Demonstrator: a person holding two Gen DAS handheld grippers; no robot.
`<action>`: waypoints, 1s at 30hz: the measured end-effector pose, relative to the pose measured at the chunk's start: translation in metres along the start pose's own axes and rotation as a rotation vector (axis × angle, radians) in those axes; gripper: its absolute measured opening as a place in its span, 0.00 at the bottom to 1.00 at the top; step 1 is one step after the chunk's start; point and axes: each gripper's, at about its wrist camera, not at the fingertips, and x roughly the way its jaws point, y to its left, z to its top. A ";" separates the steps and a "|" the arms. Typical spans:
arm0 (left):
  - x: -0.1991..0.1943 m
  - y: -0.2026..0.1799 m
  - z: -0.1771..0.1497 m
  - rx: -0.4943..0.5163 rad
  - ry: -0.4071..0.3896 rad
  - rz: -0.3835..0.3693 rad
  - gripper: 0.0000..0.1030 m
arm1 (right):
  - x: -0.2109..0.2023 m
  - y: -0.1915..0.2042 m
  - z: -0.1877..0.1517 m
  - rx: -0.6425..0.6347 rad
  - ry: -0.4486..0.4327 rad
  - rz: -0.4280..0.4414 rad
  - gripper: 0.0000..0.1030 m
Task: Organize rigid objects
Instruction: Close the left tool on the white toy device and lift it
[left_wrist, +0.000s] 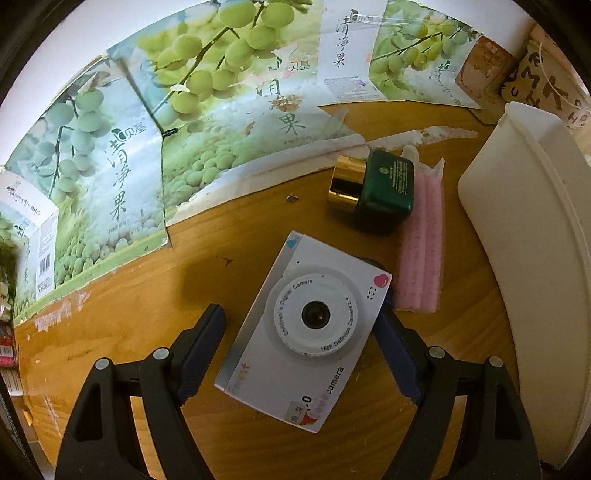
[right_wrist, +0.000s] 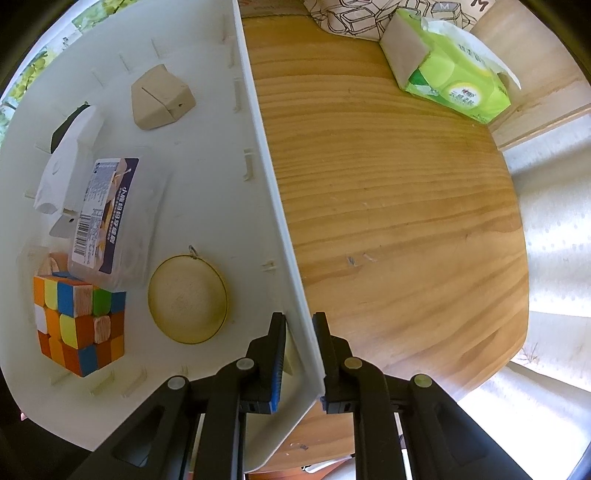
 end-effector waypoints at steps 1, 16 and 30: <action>0.004 0.006 0.004 0.004 -0.004 -0.002 0.81 | 0.000 0.000 0.000 0.001 0.001 0.000 0.15; -0.006 -0.002 0.008 0.008 -0.066 -0.009 0.67 | 0.003 -0.001 0.001 0.014 0.004 -0.003 0.16; -0.014 -0.002 -0.028 -0.048 -0.067 -0.031 0.66 | 0.004 -0.001 -0.002 0.018 -0.008 0.000 0.16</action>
